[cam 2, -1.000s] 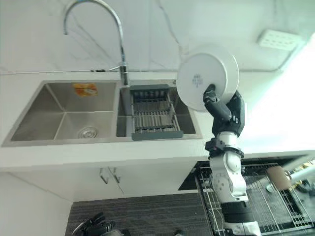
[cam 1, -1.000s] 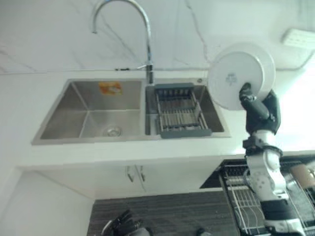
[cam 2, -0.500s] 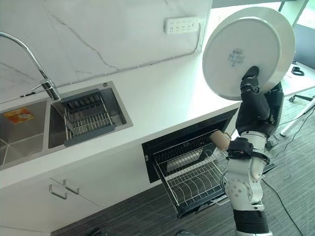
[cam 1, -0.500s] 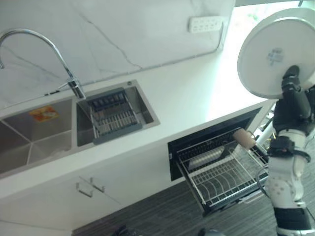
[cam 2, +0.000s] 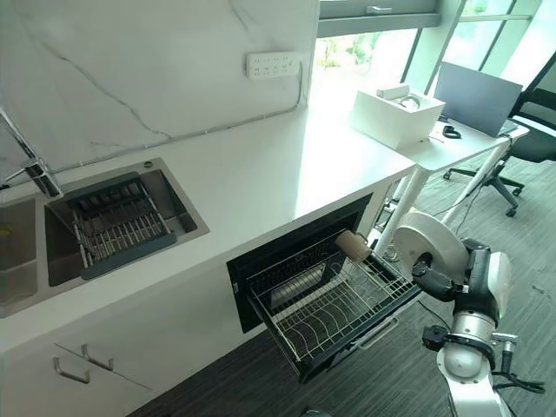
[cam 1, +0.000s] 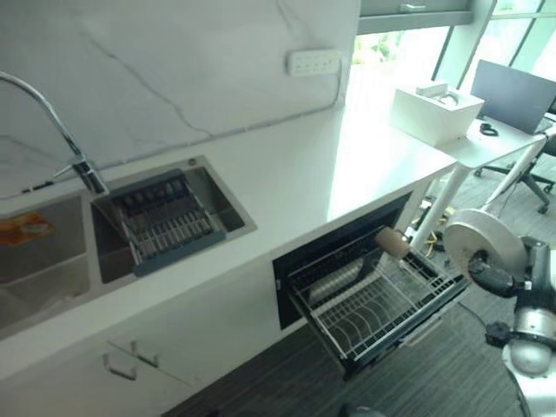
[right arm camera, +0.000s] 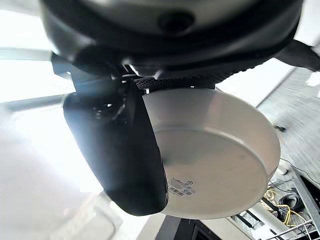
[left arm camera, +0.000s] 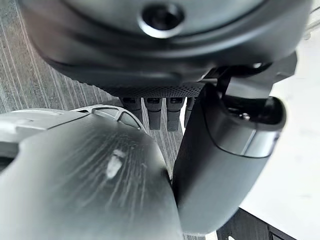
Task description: Place the dishes in the dishwasher.
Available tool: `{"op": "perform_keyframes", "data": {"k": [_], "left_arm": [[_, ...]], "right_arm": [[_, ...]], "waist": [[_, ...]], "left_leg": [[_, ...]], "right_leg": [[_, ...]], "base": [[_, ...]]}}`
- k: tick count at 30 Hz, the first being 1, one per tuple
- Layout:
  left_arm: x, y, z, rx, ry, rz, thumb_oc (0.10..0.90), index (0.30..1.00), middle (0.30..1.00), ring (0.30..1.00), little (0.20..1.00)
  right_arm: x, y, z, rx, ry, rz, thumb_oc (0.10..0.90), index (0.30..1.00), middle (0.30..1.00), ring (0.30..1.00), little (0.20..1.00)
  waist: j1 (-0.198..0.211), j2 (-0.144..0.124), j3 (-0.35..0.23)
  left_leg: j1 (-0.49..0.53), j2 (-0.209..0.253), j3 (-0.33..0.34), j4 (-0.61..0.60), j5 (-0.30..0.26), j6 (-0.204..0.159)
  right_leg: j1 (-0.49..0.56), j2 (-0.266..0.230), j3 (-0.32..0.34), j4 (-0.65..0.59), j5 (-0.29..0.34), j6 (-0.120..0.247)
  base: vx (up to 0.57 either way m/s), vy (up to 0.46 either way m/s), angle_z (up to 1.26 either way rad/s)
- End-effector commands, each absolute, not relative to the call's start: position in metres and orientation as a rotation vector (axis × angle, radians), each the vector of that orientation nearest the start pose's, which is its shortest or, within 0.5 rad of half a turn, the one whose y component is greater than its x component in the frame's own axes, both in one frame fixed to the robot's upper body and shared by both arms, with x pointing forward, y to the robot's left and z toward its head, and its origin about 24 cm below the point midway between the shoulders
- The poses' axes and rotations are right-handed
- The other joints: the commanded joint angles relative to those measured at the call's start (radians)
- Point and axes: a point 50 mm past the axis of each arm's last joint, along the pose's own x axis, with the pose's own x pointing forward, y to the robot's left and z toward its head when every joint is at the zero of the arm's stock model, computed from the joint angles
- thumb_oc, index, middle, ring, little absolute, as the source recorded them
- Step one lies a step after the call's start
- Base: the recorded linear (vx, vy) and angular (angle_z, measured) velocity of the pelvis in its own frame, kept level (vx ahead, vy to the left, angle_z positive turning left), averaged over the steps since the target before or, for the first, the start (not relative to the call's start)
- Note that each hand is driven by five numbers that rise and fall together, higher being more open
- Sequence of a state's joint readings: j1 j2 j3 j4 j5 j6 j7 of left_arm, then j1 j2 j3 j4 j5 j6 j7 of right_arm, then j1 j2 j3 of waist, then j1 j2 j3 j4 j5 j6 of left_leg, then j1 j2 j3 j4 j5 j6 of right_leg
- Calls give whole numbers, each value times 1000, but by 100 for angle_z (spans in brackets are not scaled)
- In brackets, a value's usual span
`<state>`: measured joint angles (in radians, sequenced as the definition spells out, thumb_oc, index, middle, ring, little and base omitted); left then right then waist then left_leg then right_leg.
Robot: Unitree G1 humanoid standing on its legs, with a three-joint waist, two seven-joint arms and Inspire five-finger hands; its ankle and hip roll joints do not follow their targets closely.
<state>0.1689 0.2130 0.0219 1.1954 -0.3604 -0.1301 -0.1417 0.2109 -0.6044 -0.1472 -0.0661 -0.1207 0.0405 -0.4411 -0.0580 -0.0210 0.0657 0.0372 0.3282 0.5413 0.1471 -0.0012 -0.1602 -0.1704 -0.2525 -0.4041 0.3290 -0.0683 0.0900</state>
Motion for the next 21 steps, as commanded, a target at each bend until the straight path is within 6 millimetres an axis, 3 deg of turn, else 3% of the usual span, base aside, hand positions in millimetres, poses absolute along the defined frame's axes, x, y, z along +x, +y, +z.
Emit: {"op": "perform_keyframes", "data": {"k": [1, 6, 14, 21], "left_arm": [[38, 230, -165, -140, 1186, 204, 800, 900, 900, 900, 900], [38, 234, -164, -122, 1191, 194, 800, 900, 900, 900, 900], [42, 237, -163, -88, 1190, 149, 800, 900, 900, 900, 900], [44, 240, -162, -59, 1204, 119, 800, 900, 900, 900, 900]], "right_arm": [[235, -299, 157, -917, -393, -584, 400, 300, 300, 300, 300], [245, -290, 135, -1022, -330, -491, 400, 300, 300, 300, 300], [262, -270, 117, -1180, -332, -360, 400, 300, 300, 300, 300], [277, -265, 69, -1210, -158, -294, 400, 300, 300, 300, 300]], "waist": [[36, -25, 30], [52, -24, 25], [91, -19, 22], [141, -14, 18]], "left_leg": [[-18, -4, 1, 153, -184, 37], [-18, -9, -7, 153, -187, 41], [-25, -18, -29, 153, -189, 41], [-34, -25, -58, 153, -188, 44]], "right_leg": [[110, -72, -53, -29, -44, 104], [116, -72, -59, -29, -46, 105], [129, -78, -83, -29, -51, 105], [150, -83, -119, -29, -59, 99]], "base": [[0, 0, 0], [0, -1, 1], [6, 3, 6], [27, 28, 23]]}}
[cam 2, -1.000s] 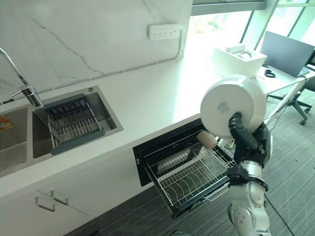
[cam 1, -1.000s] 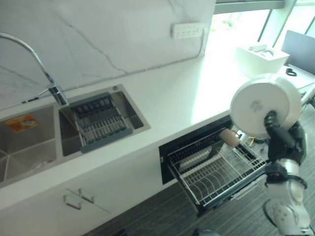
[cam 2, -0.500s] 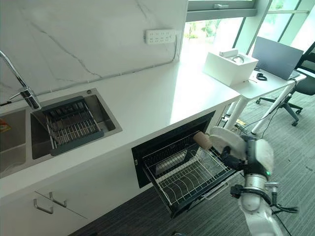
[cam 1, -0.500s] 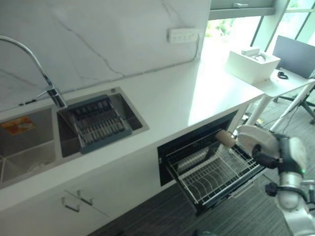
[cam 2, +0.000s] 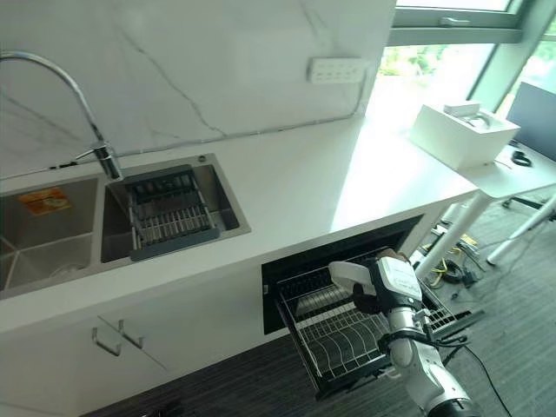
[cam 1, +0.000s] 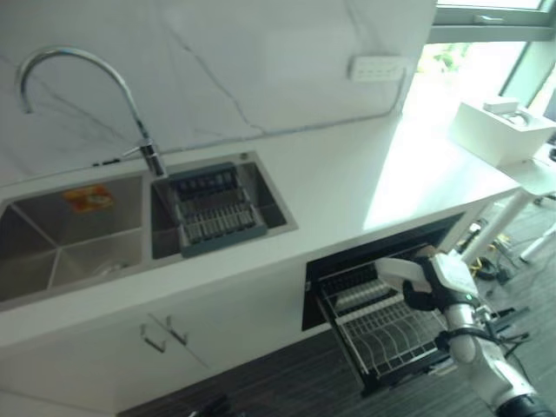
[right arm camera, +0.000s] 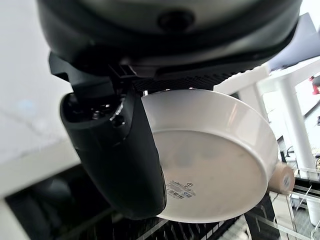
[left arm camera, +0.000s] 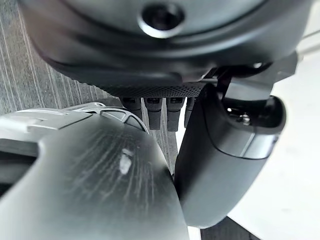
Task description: Place the dishes in the dishwasher.
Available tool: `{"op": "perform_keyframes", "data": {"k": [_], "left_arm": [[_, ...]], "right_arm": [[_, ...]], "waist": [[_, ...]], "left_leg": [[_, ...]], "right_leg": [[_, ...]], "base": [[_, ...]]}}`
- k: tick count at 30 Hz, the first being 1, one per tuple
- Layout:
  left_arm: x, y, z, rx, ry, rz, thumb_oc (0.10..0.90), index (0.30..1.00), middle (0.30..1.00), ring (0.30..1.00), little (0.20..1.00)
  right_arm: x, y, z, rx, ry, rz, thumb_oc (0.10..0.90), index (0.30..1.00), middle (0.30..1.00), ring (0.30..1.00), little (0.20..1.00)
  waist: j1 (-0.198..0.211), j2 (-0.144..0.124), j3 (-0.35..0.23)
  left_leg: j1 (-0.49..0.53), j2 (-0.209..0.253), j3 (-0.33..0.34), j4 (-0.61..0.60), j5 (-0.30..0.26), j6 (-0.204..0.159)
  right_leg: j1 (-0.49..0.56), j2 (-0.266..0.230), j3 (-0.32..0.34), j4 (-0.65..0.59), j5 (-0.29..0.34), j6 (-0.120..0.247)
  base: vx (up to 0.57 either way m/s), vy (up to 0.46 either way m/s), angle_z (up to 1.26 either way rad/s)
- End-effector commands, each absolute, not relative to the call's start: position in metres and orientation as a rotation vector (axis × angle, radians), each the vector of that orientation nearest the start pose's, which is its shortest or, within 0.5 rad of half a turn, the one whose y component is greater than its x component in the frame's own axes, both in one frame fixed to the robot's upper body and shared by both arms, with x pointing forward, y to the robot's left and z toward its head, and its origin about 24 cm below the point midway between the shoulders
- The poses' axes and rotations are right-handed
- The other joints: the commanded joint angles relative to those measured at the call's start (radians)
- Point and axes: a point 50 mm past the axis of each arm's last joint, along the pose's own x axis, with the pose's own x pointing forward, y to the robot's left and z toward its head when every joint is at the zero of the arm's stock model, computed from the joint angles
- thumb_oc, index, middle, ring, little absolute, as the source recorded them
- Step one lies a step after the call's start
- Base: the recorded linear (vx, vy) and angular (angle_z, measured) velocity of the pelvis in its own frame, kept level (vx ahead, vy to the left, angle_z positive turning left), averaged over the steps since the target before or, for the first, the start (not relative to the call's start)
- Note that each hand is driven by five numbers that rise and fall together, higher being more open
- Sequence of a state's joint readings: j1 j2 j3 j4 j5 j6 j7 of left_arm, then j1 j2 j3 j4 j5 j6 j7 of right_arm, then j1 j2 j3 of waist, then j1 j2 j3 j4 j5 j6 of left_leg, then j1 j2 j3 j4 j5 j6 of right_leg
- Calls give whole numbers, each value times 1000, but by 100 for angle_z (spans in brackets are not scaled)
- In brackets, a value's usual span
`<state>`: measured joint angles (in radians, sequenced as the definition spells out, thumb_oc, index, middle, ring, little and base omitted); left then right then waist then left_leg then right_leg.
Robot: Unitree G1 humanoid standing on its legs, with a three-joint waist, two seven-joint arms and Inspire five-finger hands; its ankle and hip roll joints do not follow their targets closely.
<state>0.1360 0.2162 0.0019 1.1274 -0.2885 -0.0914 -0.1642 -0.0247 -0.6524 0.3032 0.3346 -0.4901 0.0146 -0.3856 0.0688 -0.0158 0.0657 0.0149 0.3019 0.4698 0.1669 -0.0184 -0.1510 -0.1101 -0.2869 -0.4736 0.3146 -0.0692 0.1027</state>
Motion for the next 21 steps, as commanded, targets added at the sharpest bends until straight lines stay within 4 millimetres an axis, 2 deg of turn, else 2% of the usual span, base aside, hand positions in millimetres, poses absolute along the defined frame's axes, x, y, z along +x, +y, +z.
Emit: {"op": "perform_keyframes", "data": {"k": [1, 7, 11, 18, 21], "left_arm": [[44, 240, -161, -58, 1204, 116, 800, 900, 900, 900, 900], [46, 239, -161, -60, 1199, 108, 800, 900, 900, 900, 900], [48, 238, -161, -58, 1191, 101, 800, 900, 900, 900, 900], [48, 233, -162, -73, 1164, 105, 800, 900, 900, 900, 900], [50, 233, -161, -77, 1147, 109, 800, 900, 900, 900, 900]], "right_arm": [[278, -266, 64, -1208, -131, -301, 400, 300, 300, 300, 300], [279, -269, 37, -1195, 7, -350, 400, 300, 300, 300, 300], [276, -279, 20, -1171, 111, -466, 400, 300, 300, 300, 300], [270, -289, 5, -1130, 156, -742, 400, 300, 300, 300, 300], [270, -293, 4, -1138, 172, -801, 400, 300, 300, 300, 300]], "waist": [[20, -18, 18], [44, -13, 27], [64, -3, 31], [91, 19, 39], [101, 29, 43]], "left_leg": [[-14, 0, 11, 133, -171, 35], [-18, -8, -9, 133, -171, 38], [-25, -14, -23, 133, -171, 39], [-32, -26, -44, 133, -172, 43], [-38, -30, -50, 133, -169, 44]], "right_leg": [[92, -50, -54, -15, -59, 86], [101, -54, -73, -15, -58, 82], [106, -57, -85, -15, -56, 79], [108, -63, -97, -15, -52, 76], [107, -65, -102, -15, -50, 75]], "base": [[12, 15, 12], [19, 19, 12], [15, 19, 12], [8, 7, 12], [-2, 6, 14]]}}
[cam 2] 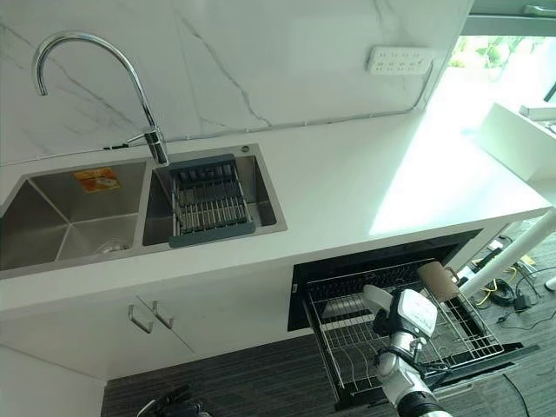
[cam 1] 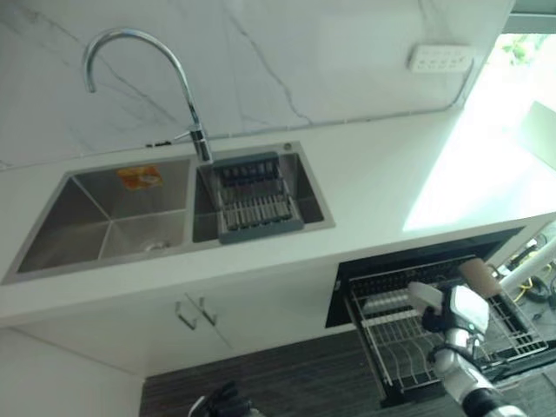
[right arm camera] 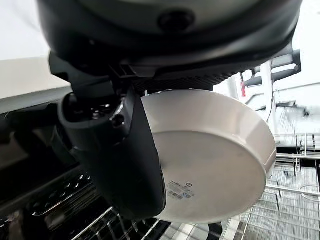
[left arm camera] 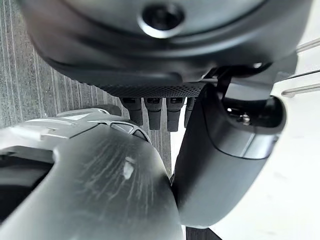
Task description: Place the dishes in the dishwasher.
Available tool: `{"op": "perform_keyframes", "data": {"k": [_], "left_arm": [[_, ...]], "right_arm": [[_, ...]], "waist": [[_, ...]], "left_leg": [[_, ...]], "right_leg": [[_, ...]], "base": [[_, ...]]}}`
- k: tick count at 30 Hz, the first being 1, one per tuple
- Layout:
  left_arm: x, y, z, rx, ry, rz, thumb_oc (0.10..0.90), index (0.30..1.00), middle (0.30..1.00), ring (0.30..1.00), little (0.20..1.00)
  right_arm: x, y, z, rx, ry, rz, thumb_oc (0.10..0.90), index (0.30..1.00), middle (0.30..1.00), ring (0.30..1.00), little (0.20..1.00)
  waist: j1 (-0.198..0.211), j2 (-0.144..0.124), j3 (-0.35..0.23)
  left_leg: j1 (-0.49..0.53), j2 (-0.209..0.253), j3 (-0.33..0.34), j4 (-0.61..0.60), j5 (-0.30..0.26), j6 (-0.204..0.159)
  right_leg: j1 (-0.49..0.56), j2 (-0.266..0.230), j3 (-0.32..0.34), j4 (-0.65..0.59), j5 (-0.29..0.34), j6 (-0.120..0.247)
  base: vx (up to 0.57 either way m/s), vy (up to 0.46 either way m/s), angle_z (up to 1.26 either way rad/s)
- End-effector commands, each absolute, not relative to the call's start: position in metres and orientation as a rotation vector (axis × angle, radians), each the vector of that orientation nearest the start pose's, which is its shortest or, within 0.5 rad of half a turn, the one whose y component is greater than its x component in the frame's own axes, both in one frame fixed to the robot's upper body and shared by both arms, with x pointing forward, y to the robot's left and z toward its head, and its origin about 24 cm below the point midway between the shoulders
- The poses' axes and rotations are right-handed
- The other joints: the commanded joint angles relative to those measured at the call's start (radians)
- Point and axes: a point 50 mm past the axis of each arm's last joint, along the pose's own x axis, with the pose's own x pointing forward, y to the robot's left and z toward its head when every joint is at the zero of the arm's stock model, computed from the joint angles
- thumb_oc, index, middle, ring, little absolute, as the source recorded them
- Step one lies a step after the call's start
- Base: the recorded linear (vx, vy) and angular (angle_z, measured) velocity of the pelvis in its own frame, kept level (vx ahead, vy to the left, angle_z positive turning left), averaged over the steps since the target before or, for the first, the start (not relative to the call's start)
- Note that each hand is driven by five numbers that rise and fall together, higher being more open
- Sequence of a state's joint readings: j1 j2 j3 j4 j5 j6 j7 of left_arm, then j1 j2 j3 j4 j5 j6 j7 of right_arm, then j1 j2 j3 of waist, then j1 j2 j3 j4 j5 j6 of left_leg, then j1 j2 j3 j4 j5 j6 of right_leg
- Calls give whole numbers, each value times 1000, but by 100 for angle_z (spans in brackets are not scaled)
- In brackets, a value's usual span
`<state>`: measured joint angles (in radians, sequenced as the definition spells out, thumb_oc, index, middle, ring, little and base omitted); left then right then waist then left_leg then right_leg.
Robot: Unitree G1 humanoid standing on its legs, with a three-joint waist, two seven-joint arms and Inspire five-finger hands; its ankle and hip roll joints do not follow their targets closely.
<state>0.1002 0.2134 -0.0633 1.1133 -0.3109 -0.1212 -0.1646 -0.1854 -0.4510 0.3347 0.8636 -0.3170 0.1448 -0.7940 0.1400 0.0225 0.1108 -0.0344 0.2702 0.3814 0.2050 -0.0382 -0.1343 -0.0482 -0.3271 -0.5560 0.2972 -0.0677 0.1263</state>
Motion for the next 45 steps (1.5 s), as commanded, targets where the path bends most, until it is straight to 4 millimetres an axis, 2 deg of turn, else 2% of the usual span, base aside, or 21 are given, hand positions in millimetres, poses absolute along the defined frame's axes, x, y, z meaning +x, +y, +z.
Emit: {"op": "perform_keyframes", "data": {"k": [1, 9, 14, 17, 21, 24, 25, 26, 27, 30, 39, 45], "left_arm": [[51, 233, -161, -81, 1138, 116, 800, 900, 900, 900, 900], [68, 228, -158, -121, 1060, 117, 800, 900, 900, 900, 900], [95, 226, -151, -166, 957, 95, 800, 900, 900, 900, 900], [108, 225, -147, -182, 916, 78, 800, 900, 900, 900, 900], [108, 221, -147, -182, 911, 54, 800, 900, 900, 900, 900], [108, 220, -146, -186, 906, 41, 800, 900, 900, 900, 900], [108, 220, -146, -186, 907, 40, 800, 900, 900, 900, 900], [107, 221, -146, -185, 907, 40, 800, 900, 900, 900, 900], [107, 221, -146, -184, 908, 38, 800, 900, 900, 900, 900], [109, 223, -145, -186, 910, 41, 800, 900, 900, 900, 900], [111, 227, -144, -176, 918, 30, 800, 900, 900, 900, 900], [113, 231, -143, -170, 927, 34, 800, 900, 900, 900, 900]], "right_arm": [[269, -294, 4, -1134, 180, -822, 400, 300, 300, 300, 300], [282, -303, 12, -1088, 221, -899, 400, 300, 300, 300, 300], [305, -311, 41, -1142, 186, -935, 400, 300, 300, 300, 300], [313, -326, 58, -1137, 215, -950, 400, 300, 300, 300, 300], [317, -326, 54, -1102, 266, -840, 400, 300, 300, 300, 300], [316, -327, 45, -1029, 371, -763, 400, 300, 300, 300, 300], [315, -327, 43, -1033, 388, -752, 580, 571, 571, 571, 571], [315, -327, 42, -1032, 395, -747, 665, 698, 698, 698, 698], [312, -329, 35, -1009, 456, -724, 800, 900, 900, 900, 900], [307, -330, 27, -987, 522, -694, 800, 900, 900, 900, 900], [308, -330, 23, -968, 562, -578, 800, 900, 900, 900, 900], [309, -326, 19, -847, 578, -516, 800, 900, 900, 900, 900]], "waist": [[32, -7, -1], [48, 19, 26], [69, 44, 67], [75, 65, 101], [77, 74, 111], [74, 77, 117], [73, 77, 116], [72, 76, 116], [71, 75, 115], [66, 70, 113], [43, 53, 118], [25, 43, 118]], "left_leg": [[10, 1, 36, 95, -149, 27], [-20, -5, 16, 95, -138, 25], [-68, -8, -2, 95, -131, 25], [-106, -11, -6, 95, -126, 27], [-112, -11, 5, 95, -122, 27], [-110, -10, 14, 95, -121, 28], [-108, -9, 16, 95, -121, 28], [-107, -9, 17, 95, -121, 27], [-103, -8, 19, 95, -120, 26], [-94, -4, 25, 95, -121, 25], [-72, 8, 44, 95, -122, 24], [-55, 12, 56, 95, -125, 24]], "right_leg": [[45, -25, -22, 3, -51, 51], [13, -36, -21, 3, -38, 46], [-31, -58, -33, 3, -20, 48], [-68, -73, -33, 3, -9, 50], [-75, -84, -41, 3, -5, 52], [-76, -91, -44, 3, -3, 50], [-77, -91, -44, 3, -2, 51], [-77, -92, -44, 3, -2, 51], [-74, -92, -43, 3, -1, 51], [-73, -90, -39, 3, 0, 50], [-76, -85, -24, 3, 7, 51], [-75, -80, -12, 3, 7, 51]], "base": [[0, 5, 14], [-43, 16, 6], [-149, 21, 12], [-198, 7, 19], [-75, 7, 6], [-28, 11, -3], [-3, 15, 5], [9, 14, 5], [10, 12, 4], [0, 0, 0], [-2, 0, -3], [2, 6, -11]]}}
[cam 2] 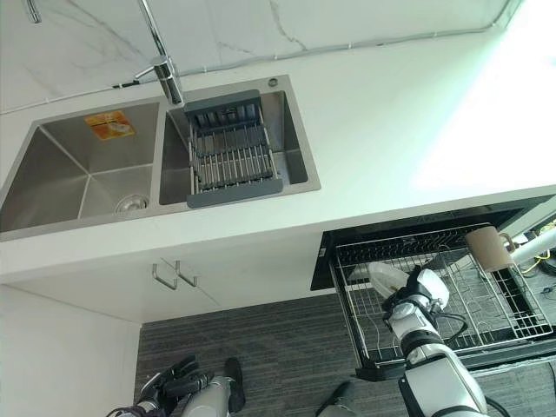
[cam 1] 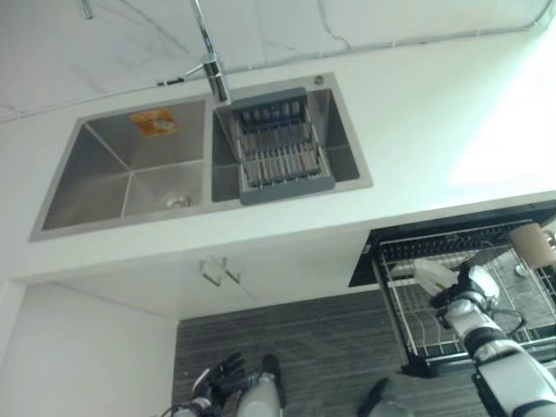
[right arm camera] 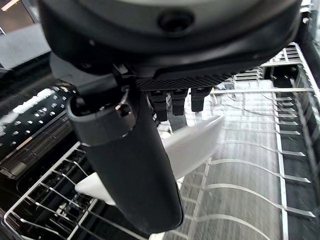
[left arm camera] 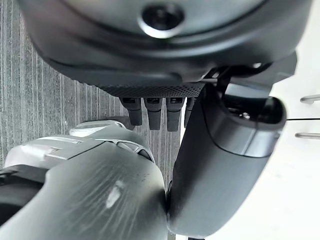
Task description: Place the dishes in the dishwasher.
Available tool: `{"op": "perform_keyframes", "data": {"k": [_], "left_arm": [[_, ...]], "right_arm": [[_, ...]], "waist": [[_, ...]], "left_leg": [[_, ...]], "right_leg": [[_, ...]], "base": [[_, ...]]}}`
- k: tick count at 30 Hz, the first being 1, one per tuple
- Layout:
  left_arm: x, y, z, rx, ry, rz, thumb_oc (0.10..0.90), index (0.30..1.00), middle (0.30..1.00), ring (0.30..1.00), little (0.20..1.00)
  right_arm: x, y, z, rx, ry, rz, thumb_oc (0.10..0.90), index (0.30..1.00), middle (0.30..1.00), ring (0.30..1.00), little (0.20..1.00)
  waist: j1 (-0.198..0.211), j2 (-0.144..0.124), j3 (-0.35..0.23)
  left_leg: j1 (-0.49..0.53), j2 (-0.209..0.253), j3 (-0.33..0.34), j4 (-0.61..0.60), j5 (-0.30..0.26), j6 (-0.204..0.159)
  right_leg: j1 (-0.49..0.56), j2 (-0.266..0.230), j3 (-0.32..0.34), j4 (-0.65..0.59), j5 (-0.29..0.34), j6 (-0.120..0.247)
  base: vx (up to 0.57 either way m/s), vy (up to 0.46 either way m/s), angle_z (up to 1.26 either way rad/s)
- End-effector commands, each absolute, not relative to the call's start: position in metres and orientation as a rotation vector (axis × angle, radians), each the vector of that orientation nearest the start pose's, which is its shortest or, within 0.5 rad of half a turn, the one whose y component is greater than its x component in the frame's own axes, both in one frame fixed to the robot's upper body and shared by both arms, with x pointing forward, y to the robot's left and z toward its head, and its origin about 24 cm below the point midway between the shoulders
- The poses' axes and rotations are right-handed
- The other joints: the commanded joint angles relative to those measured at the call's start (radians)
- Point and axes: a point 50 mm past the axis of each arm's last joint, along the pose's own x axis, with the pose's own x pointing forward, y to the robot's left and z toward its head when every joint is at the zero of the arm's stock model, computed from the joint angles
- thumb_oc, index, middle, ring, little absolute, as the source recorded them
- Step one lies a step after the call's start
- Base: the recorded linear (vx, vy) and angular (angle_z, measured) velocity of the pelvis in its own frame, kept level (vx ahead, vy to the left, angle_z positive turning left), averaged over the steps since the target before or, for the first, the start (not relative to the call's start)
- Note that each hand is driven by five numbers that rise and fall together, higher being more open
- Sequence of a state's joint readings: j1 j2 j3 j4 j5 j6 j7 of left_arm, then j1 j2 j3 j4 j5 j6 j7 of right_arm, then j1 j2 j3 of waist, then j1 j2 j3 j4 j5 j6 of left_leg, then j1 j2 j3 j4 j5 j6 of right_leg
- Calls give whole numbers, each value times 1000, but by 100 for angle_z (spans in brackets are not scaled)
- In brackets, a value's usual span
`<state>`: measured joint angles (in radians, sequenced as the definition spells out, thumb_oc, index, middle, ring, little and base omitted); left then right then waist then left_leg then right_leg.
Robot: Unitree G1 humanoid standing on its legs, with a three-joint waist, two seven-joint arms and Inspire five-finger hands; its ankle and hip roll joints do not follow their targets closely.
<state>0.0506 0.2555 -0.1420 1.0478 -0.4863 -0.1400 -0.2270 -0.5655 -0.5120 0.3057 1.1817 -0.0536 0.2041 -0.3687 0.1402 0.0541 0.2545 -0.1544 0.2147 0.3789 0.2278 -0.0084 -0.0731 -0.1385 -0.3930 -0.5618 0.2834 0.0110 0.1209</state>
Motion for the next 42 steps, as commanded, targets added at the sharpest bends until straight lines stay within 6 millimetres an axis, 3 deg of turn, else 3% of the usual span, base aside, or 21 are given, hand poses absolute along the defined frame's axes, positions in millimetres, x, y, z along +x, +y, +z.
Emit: {"op": "perform_keyframes", "data": {"k": [1, 5, 8, 12, 16, 19, 20, 26, 27, 31, 37, 38, 42], "left_arm": [[112, 231, -143, -172, 931, 36, 800, 900, 900, 900, 900], [113, 231, -143, -173, 946, 42, 800, 900, 900, 900, 900], [108, 231, -145, -167, 972, 39, 800, 900, 900, 900, 900], [105, 232, -146, -166, 982, 42, 800, 900, 900, 900, 900], [103, 236, -146, -161, 989, 69, 800, 900, 900, 900, 900], [102, 241, -145, -164, 991, 104, 800, 900, 900, 900, 900], [101, 244, -144, -165, 990, 127, 800, 900, 900, 900, 900], [92, 248, -146, -165, 1002, 168, 800, 900, 900, 900, 900], [88, 248, -147, -164, 1007, 175, 800, 900, 900, 900, 900], [84, 248, -147, -167, 1008, 187, 800, 900, 900, 900, 900], [82, 252, -147, -173, 1003, 211, 800, 900, 900, 900, 900], [80, 252, -148, -179, 1000, 220, 800, 900, 900, 900, 900], [80, 250, -148, -184, 998, 220, 800, 900, 900, 900, 900]], "right_arm": [[310, -325, 20, -824, 579, -503, 800, 900, 900, 900, 900], [313, -324, 22, -626, 569, -495, 800, 900, 900, 900, 900], [317, -317, 24, -362, 556, -420, 800, 900, 900, 900, 900], [321, -313, 29, -296, 528, -350, 800, 900, 900, 900, 900], [331, -302, 52, -267, 432, -291, 800, 900, 900, 900, 900], [329, -307, 74, -274, 347, -298, 800, 900, 900, 900, 900], [324, -314, 87, -240, 298, -316, 800, 900, 900, 900, 900], [302, -336, 108, -43, 189, -374, 800, 900, 900, 900, 900], [290, -346, 115, -16, 124, -413, 800, 900, 900, 900, 900], [274, -359, 122, -21, 58, -489, 800, 900, 900, 900, 900], [250, -379, 130, 124, -45, -607, 800, 900, 900, 900, 900], [238, -387, 123, 174, -58, -709, 800, 900, 900, 900, 900], [219, -401, 98, 282, -19, -855, 800, 900, 900, 900, 900]], "waist": [[21, 9, -27], [9, 0, -29], [-11, -10, -30], [-23, -18, -33], [-49, -35, -36], [-78, -50, -40], [-95, -61, -42], [-144, -89, -57], [-161, -97, -62], [-180, -103, -68], [-222, -113, -79], [-237, -113, -81], [-249, -109, -85]], "left_leg": [[69, 69, 60, 72, -155, -38], [82, 72, 64, 72, -157, -40], [94, 77, 71, 72, -160, -43], [100, 80, 75, 72, -160, -46], [116, 90, 91, 72, -156, -51], [130, 99, 107, 72, -155, -54], [139, 105, 115, 72, -155, -53], [157, 114, 141, 72, -161, -52], [162, 116, 150, 72, -163, -52], [169, 120, 168, 72, -166, -52], [184, 122, 200, 72, -174, -48], [191, 123, 213, 72, -175, -49], [198, 120, 223, 72, -180, -43]], "right_leg": [[16, -12, -4, 17, -71, 56], [22, -8, 6, 17, -73, 55], [23, 0, 18, 17, -74, 53], [21, 5, 28, 17, -75, 51], [26, 15, 40, 17, -76, 49], [30, 25, 50, 17, -75, 49], [32, 32, 56, 17, -75, 49], [26, 50, 82, 17, -75, 52], [22, 56, 93, 17, -75, 54], [13, 61, 107, 17, -72, 59], [3, 72, 127, 17, -72, 61], [0, 76, 132, 17, -69, 63], [1, 81, 139, 17, -72, 61]], "base": [[13, 10, -14], [17, 6, -6], [14, -2, -15], [1, 6, -12], [8, 2, -13], [27, -17, -18], [27, -38, -17], [28, -43, -19], [20, -47, -24], [7, -33, -22], [2, -21, -21], [-11, -7, -14], [-2, -6, -22]]}}
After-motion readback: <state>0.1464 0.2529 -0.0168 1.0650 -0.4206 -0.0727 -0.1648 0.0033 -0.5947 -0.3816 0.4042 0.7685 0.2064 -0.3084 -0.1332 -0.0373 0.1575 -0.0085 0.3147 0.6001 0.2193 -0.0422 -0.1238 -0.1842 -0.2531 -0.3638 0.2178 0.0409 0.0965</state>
